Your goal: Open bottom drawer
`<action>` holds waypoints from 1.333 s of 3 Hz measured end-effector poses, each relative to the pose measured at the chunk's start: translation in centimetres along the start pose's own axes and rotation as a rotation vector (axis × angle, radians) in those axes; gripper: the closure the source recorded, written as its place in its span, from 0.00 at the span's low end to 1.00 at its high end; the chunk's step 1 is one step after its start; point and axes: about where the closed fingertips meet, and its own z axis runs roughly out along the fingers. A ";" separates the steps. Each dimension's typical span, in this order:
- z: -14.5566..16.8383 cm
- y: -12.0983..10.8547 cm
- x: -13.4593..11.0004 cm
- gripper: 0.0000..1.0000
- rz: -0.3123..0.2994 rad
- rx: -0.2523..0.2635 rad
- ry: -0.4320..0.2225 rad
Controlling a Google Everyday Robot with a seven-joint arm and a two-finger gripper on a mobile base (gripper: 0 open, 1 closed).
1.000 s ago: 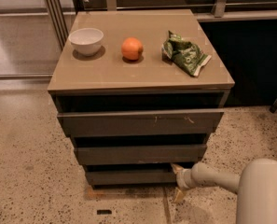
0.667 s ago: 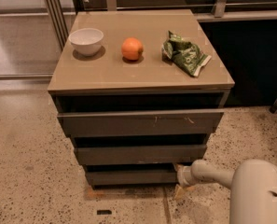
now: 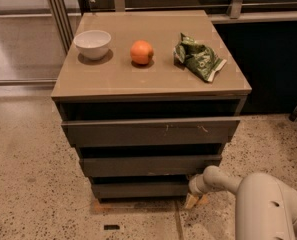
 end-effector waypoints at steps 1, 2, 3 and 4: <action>0.2 0.8 -0.2 0.00 0.002 -0.028 0.005; 0.2 1.7 -0.1 0.00 0.014 -0.052 0.011; 0.3 2.6 0.2 0.00 0.031 -0.076 0.018; 0.6 3.6 0.6 0.00 0.053 -0.106 0.020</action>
Offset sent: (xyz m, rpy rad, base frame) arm -0.0228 -0.0007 -0.0042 -0.0163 0.0795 0.0030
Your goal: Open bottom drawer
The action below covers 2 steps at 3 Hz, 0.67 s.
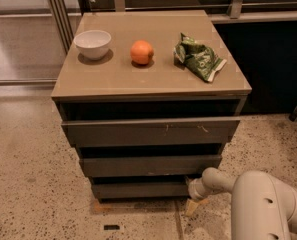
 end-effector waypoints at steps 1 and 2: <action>0.2 1.0 0.3 0.00 0.019 -0.031 -0.004; -0.1 1.0 0.1 0.00 0.019 -0.031 -0.004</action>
Offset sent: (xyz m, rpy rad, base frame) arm -0.0333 -0.0133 -0.0015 0.0135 0.0983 -0.0222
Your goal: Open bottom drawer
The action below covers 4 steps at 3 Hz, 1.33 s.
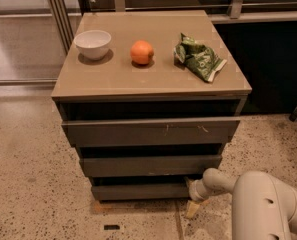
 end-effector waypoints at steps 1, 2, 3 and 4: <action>-1.1 1.8 0.1 0.00 0.021 -0.030 -0.018; -2.9 3.6 -0.2 0.00 0.056 -0.057 -0.109; -4.7 6.5 -0.4 0.00 0.101 -0.124 -0.187; -5.9 9.5 -0.5 0.00 0.142 -0.214 -0.218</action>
Offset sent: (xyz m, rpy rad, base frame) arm -0.0687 -0.0165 0.0563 0.2663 0.1024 -0.0254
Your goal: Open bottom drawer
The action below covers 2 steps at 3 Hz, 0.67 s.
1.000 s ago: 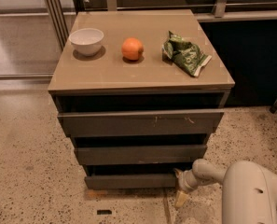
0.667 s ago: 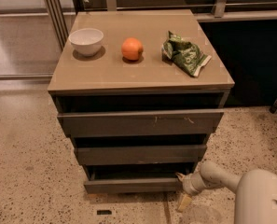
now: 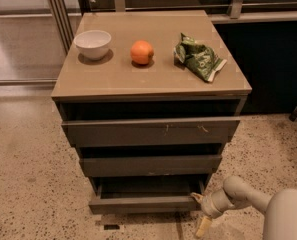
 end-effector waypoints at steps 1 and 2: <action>0.3 2.1 -0.1 0.00 0.019 -0.085 -0.008; 0.3 2.1 -0.1 0.00 0.019 -0.085 -0.008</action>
Offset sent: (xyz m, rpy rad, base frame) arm -0.0159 0.0036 0.0013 0.0180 0.0602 0.0271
